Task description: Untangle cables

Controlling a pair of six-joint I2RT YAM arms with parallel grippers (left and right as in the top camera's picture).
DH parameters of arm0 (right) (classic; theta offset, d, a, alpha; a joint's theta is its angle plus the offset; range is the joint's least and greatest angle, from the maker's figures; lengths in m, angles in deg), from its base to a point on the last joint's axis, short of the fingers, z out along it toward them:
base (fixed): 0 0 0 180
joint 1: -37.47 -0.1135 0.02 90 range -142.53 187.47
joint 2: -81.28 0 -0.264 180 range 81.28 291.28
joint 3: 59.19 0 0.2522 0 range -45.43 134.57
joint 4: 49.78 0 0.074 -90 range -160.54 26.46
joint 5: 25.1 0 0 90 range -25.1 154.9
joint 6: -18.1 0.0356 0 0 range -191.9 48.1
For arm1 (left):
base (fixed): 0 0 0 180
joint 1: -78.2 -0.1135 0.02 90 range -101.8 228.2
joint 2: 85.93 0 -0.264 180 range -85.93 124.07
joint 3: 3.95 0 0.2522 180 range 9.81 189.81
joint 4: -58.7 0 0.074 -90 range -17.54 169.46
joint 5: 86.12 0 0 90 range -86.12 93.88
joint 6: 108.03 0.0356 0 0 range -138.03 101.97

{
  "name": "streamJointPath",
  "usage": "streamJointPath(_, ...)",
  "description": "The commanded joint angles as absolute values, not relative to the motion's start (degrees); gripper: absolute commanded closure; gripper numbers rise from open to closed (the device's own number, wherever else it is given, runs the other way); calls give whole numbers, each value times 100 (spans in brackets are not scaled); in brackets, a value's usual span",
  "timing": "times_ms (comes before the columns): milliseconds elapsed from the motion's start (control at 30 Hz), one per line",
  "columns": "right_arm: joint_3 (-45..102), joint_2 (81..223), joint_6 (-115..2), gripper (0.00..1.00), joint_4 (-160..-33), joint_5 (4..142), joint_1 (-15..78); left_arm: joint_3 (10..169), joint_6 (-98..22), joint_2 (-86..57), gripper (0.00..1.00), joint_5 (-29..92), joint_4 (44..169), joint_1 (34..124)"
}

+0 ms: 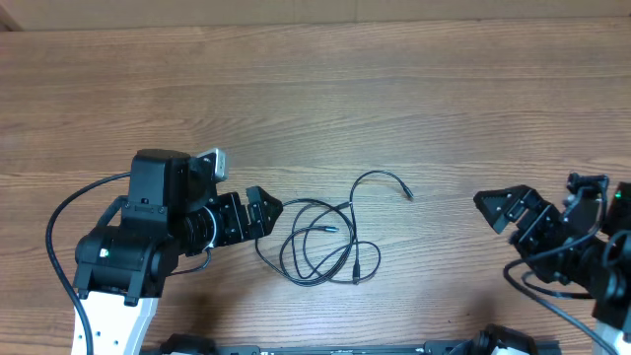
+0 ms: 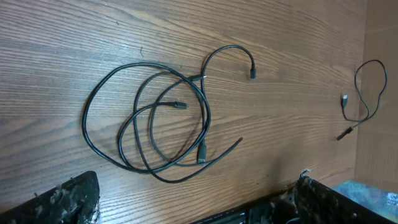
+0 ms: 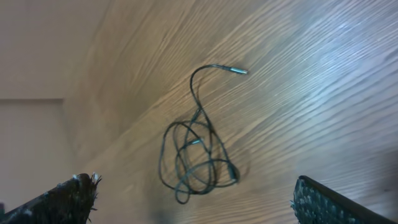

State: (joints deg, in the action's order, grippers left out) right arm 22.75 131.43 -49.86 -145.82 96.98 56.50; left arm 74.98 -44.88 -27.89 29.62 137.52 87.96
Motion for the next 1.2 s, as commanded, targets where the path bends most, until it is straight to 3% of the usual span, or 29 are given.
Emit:
streamJointPath(0, 1926, 13159, -4287, 0, -14335, 10106, 5617, 7467, -4375, -2781, 0, 2837, 13732, 8801)
streamJointPath(733, 1408, 14367, -3935, 0, -14427, 10100, 5617, 7467, -4397, -2402, 2, 2944, 13676, 8851)
streamJointPath(1167, 1408, 13974, -3985, 0, -14768, 9383, 5617, 7467, -4707, -1932, 6, 2418, 13619, 10016)
